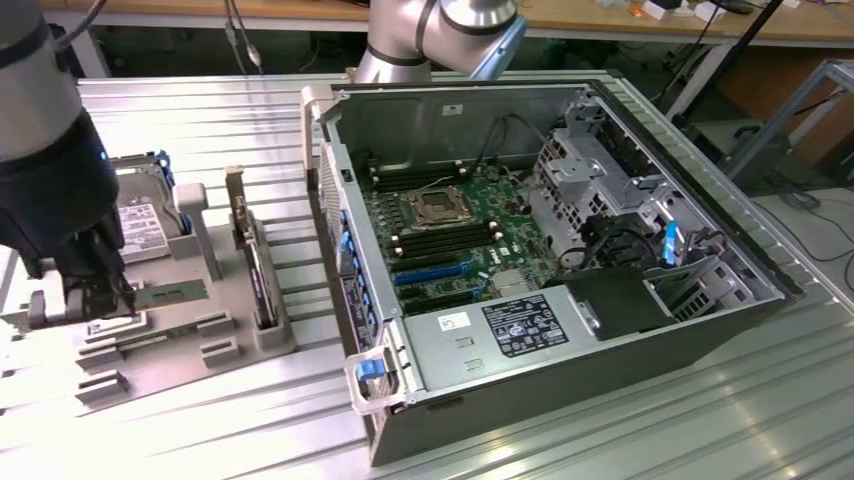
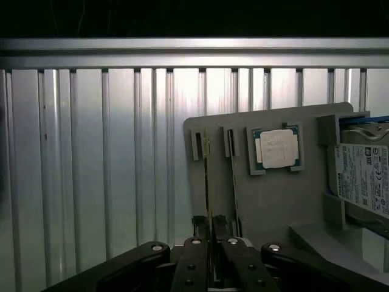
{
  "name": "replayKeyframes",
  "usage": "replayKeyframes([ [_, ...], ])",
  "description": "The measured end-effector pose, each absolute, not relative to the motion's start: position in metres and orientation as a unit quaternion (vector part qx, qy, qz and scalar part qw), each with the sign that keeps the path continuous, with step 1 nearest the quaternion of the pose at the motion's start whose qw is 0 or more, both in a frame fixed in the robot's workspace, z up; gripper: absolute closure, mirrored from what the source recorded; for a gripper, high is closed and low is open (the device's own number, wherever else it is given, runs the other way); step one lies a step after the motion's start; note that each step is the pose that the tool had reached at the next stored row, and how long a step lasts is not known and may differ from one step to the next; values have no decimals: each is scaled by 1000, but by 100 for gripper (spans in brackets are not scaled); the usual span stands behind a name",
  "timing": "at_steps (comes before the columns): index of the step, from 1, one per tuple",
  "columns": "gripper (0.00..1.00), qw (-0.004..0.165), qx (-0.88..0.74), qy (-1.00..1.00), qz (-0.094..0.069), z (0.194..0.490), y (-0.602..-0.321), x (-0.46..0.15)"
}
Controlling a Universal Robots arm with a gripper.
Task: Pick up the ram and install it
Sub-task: 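Pick up the ram and move it above insertion slot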
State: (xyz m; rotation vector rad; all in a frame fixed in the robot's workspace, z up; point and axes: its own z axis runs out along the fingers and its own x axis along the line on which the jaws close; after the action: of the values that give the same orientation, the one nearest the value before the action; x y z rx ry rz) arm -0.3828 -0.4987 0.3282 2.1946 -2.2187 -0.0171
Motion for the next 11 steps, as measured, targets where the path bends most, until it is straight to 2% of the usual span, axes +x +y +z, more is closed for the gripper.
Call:
replayKeyframes([
  [11,85,16,668,-744,-3,398,-499,-382],
])
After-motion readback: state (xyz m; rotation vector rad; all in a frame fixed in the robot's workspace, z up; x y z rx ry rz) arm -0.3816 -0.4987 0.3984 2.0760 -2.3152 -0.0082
